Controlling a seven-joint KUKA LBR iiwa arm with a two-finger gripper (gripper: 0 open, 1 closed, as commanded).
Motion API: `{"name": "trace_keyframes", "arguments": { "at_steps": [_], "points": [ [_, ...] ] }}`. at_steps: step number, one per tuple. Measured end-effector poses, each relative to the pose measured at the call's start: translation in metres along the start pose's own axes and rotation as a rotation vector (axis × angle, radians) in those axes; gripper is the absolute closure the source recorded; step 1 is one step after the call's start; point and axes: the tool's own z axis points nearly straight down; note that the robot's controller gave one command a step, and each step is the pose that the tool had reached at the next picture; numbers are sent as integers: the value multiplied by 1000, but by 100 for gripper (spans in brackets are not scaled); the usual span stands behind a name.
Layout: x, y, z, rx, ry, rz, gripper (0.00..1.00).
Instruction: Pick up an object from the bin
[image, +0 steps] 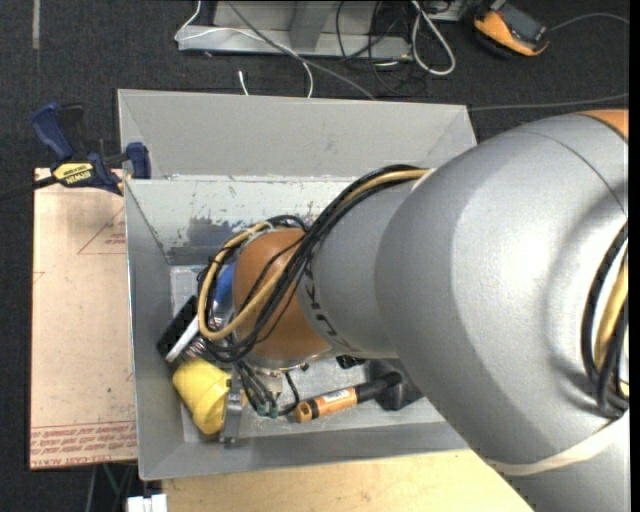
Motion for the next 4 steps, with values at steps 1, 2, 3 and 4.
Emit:
{"name": "trace_keyframes", "arguments": {
  "at_steps": [1,2,3,4],
  "points": [
    [-4,-49,-5,14,-7,1,0],
    [-2,-22,-1,16,-3,24,0],
    [-5,-46,-23,11,-8,2,0],
    [-3,-20,-9,7,-2,22,0]
  ]
}}
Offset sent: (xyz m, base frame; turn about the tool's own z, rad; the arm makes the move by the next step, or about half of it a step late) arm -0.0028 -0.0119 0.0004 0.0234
